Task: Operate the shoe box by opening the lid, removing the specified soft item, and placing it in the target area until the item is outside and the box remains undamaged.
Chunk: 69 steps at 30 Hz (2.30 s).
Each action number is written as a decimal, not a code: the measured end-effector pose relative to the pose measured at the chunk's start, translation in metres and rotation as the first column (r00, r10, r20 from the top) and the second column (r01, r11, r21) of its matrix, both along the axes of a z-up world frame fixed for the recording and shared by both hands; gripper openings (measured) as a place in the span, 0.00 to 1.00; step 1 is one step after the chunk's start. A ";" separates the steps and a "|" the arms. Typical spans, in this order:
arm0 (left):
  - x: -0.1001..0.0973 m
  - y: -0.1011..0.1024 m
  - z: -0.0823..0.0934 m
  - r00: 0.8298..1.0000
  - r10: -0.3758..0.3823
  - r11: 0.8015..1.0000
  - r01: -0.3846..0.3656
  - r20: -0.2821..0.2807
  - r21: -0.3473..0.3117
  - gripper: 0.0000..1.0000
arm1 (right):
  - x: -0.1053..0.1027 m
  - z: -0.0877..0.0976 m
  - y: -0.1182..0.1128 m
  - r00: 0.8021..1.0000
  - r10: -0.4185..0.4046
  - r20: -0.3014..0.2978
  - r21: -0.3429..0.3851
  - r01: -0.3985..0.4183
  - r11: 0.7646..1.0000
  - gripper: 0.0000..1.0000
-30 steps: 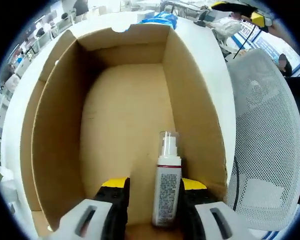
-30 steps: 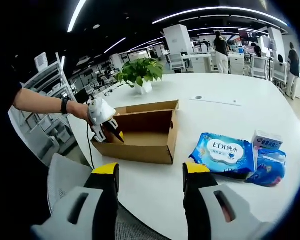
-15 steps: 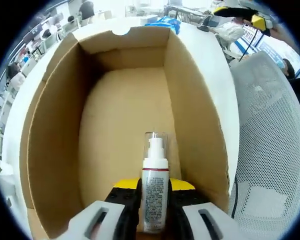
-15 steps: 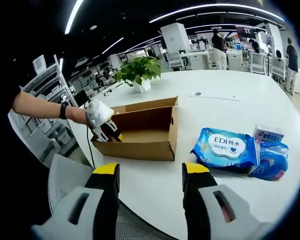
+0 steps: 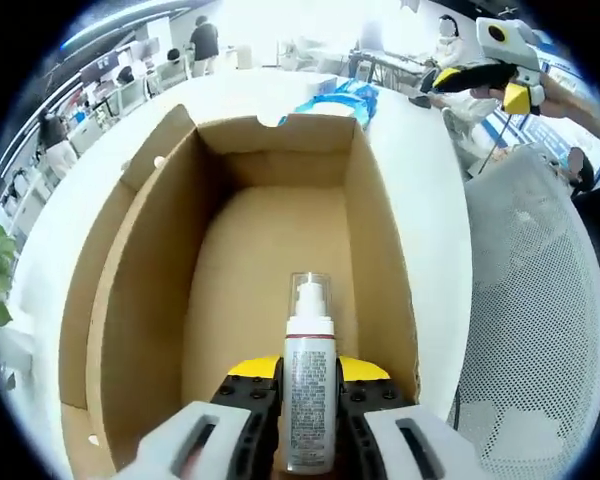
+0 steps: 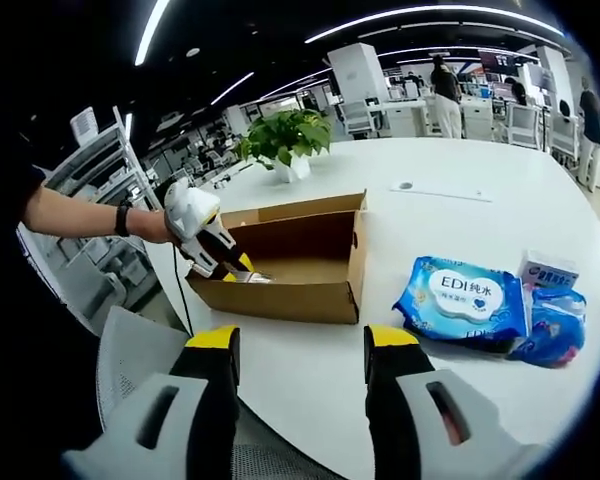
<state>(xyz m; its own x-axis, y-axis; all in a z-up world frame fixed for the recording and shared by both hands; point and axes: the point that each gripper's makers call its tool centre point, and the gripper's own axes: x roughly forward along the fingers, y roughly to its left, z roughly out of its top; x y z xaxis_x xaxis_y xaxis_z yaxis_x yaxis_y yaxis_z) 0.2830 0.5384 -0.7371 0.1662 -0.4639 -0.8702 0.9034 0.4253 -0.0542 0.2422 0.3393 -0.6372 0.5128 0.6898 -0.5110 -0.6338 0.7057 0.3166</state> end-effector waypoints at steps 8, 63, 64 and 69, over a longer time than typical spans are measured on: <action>0.010 -0.021 0.031 0.995 -0.049 0.997 0.053 0.081 -0.049 0.20 | 0.005 0.003 0.008 0.999 0.036 0.012 -0.006 -0.036 0.999 0.46; -0.068 -0.151 0.168 0.841 -0.525 0.751 0.531 0.131 -0.393 0.20 | -0.024 0.064 0.048 0.876 0.421 0.235 -0.047 -0.423 0.905 0.20; -0.069 -0.151 0.168 0.838 -0.530 0.748 0.533 0.127 -0.395 0.20 | -0.025 0.066 0.048 0.876 0.422 0.235 -0.040 -0.425 0.904 0.20; -0.072 -0.151 0.165 0.827 -0.553 0.739 0.545 0.105 -0.396 0.20 | -0.029 0.070 0.051 0.874 0.427 0.232 -0.014 -0.436 0.900 0.19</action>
